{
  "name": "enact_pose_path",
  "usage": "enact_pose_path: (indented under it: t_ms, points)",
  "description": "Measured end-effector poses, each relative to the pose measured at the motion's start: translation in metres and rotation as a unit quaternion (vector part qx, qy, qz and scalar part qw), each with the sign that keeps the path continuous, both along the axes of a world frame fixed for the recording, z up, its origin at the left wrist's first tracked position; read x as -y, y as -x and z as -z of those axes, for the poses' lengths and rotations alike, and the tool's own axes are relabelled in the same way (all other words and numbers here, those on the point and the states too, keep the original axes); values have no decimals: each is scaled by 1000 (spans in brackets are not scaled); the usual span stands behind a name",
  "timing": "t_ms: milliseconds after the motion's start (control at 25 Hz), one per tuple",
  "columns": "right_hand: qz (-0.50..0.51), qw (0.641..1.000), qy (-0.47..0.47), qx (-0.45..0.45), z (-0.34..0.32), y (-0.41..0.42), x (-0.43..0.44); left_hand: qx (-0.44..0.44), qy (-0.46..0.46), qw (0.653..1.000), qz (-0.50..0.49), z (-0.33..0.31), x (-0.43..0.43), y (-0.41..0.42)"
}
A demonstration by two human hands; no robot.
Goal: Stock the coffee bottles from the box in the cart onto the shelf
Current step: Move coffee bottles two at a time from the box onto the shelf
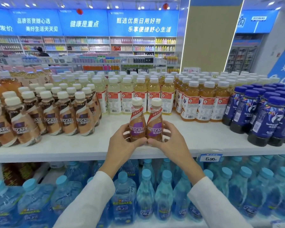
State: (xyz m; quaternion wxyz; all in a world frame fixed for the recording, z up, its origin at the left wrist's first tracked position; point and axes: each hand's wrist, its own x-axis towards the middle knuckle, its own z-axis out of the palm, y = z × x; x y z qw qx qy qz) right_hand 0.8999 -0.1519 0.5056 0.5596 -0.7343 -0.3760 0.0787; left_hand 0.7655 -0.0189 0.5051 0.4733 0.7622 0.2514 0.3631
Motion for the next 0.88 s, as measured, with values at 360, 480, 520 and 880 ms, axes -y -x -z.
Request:
enact_pose_path:
  t_ms: [360,480,520,880]
  points:
    - [51,999,-13,3,-8,-7,-76,-38,-28,996,-82,-13,-51,-25]
    - [58,998,-13,-3,-8,-26,-122,-4,13,995,-101,-13,-83,-46]
    - [65,998,-16,-8,-8,-32,-134,-5,17,994,-107,-12,-93,-53]
    - [78,997,-27,9,9,-57,-174,18,-2,990,-137,4,-126,-82]
